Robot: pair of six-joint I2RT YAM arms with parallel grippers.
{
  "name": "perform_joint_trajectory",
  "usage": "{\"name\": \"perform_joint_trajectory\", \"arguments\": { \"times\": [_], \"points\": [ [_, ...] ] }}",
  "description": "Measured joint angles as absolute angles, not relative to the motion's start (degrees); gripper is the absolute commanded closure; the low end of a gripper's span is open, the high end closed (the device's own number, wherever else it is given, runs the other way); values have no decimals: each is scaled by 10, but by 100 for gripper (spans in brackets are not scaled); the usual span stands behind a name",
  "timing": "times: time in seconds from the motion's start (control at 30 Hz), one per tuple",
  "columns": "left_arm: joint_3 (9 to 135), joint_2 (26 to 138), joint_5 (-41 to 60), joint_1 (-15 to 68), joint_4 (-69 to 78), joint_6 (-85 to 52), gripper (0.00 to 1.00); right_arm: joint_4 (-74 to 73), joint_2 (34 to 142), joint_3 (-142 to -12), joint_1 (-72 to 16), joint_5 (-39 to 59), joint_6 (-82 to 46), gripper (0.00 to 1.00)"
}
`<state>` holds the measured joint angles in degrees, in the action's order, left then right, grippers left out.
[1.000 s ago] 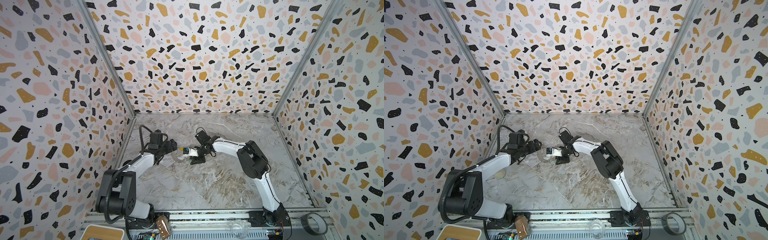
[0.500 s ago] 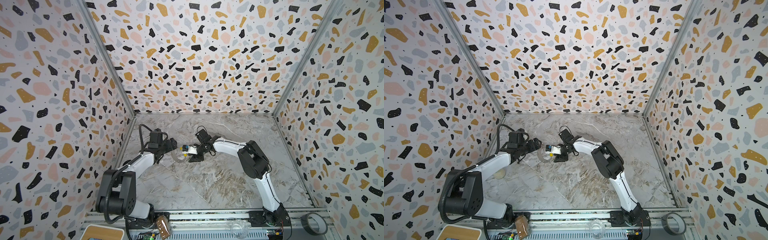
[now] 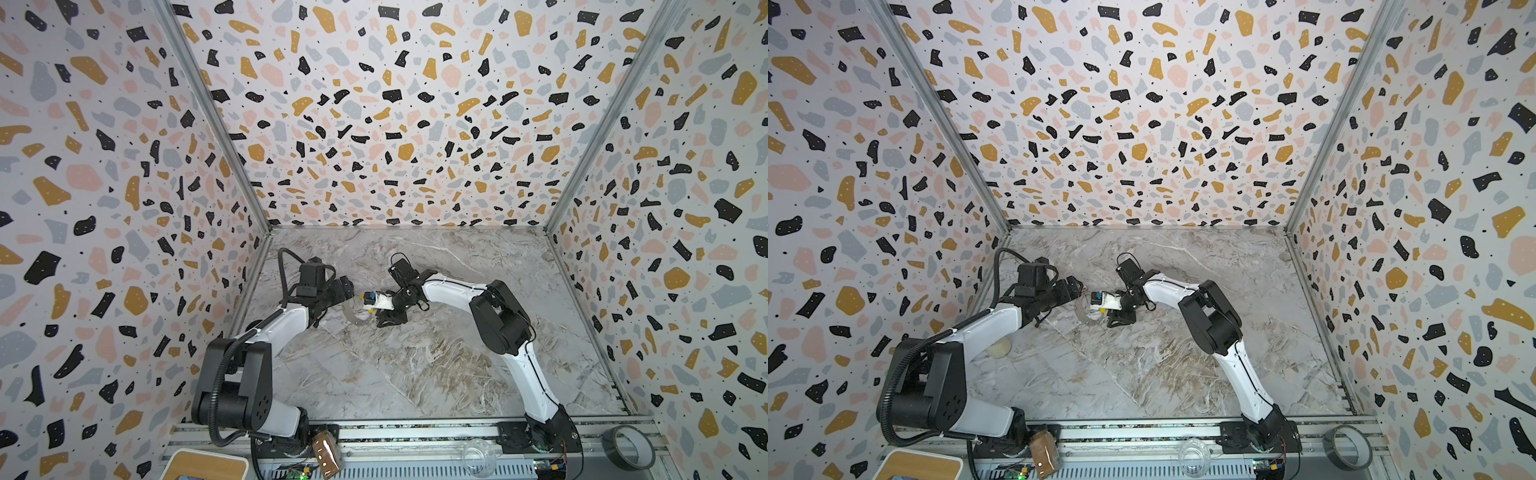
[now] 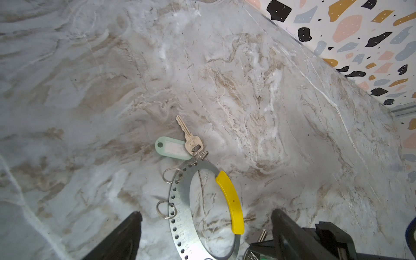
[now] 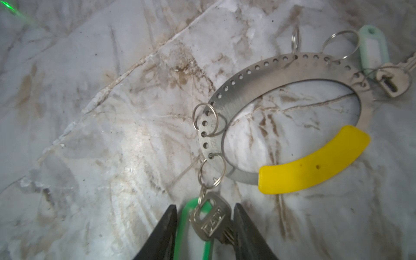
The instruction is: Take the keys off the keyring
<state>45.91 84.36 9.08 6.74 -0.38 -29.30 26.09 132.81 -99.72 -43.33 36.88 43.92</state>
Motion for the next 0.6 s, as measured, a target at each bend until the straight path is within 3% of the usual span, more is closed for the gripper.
{"name": "perform_joint_trajectory", "arguments": {
  "times": [0.6],
  "points": [
    [467, 856, 99, 67, -3, -293, 11, 207, 1227, -838, -388, 313, 400, 68]
  ]
}}
